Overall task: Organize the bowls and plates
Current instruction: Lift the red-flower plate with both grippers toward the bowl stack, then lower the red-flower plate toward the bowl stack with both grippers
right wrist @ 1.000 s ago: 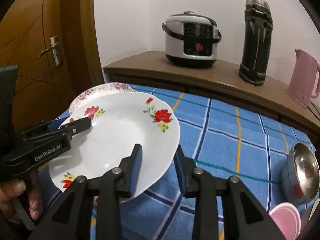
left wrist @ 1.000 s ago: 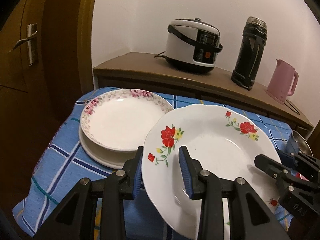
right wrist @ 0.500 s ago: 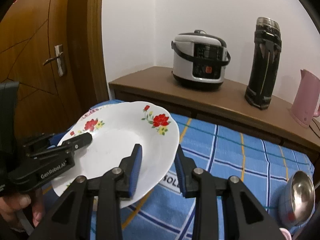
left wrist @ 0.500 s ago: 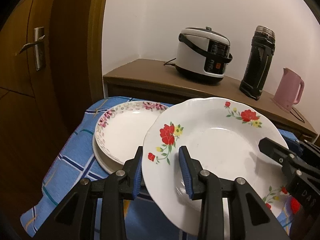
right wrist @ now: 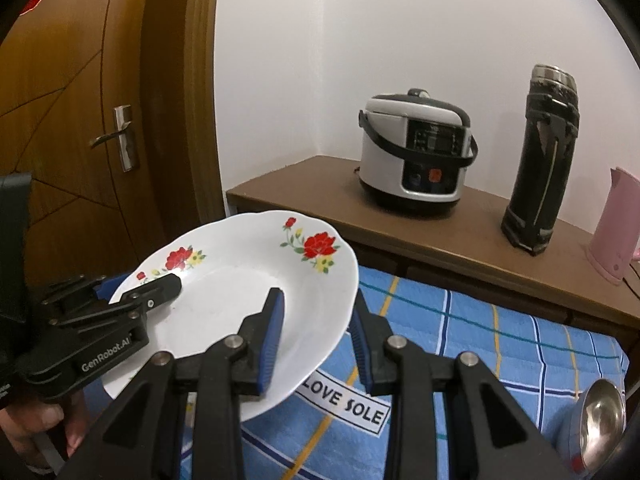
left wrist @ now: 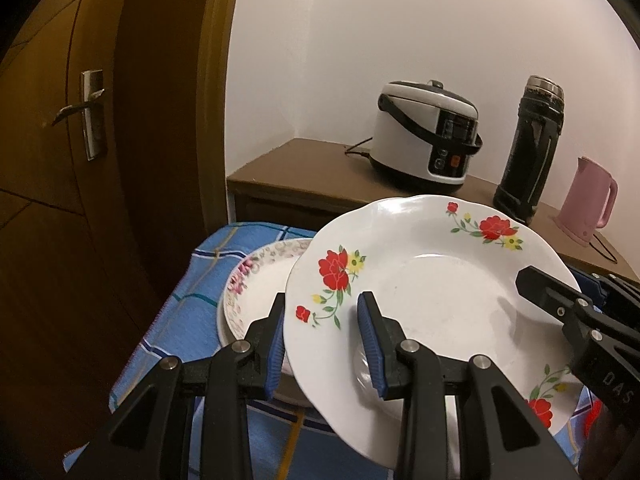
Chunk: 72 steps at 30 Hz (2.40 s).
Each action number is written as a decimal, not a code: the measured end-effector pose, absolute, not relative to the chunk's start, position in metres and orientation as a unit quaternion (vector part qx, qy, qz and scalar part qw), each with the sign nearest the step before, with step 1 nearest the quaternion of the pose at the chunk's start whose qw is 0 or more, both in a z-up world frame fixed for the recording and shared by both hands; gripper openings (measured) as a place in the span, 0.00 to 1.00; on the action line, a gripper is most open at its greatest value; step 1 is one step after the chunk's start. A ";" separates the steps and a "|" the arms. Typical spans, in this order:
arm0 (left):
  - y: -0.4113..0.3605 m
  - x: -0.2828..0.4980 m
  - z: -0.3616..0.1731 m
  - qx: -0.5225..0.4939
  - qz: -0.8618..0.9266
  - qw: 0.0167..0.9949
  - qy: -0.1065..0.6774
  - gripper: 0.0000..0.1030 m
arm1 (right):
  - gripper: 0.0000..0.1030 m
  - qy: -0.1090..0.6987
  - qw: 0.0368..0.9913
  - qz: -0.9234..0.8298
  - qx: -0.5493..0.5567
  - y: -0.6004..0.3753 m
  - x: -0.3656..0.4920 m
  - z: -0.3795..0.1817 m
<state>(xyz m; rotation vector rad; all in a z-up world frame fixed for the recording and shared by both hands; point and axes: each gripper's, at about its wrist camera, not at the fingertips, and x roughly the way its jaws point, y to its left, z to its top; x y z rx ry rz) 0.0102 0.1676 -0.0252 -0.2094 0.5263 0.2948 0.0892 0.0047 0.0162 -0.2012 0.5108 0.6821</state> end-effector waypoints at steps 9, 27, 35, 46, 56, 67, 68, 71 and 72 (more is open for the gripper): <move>0.178 0.014 -0.021 -0.105 0.157 0.949 0.251 0.36 | 0.32 0.243 0.907 0.332 -0.094 0.020 0.096 0.022; 0.199 0.036 -0.024 -0.098 0.181 0.945 0.253 0.36 | 0.32 0.254 0.903 0.334 -0.093 0.047 0.119 0.011; 0.208 0.044 -0.025 -0.101 0.189 0.945 0.247 0.36 | 0.32 0.256 0.902 0.338 -0.083 0.057 0.129 0.002; 0.220 0.059 -0.035 -0.097 0.215 0.940 0.248 0.36 | 0.32 0.284 0.892 0.341 -0.089 0.077 0.145 -0.019; 0.228 0.068 -0.052 -0.115 0.216 0.934 0.261 0.36 | 0.32 0.293 0.890 0.336 -0.091 0.084 0.151 -0.028; 0.229 0.070 -0.055 -0.112 0.221 0.933 0.260 0.36 | 0.32 0.311 0.886 0.333 -0.091 0.088 0.158 -0.039; 0.229 0.070 -0.056 -0.111 0.221 0.933 0.260 0.36 | 0.32 0.311 0.886 0.333 -0.091 0.088 0.157 -0.039; 0.230 0.071 -0.056 -0.111 0.224 0.932 0.261 0.36 | 0.32 0.312 0.885 0.332 -0.095 0.091 0.157 -0.040; 0.230 0.072 -0.057 -0.111 0.224 0.932 0.262 0.36 | 0.32 0.313 0.885 0.331 -0.095 0.091 0.157 -0.041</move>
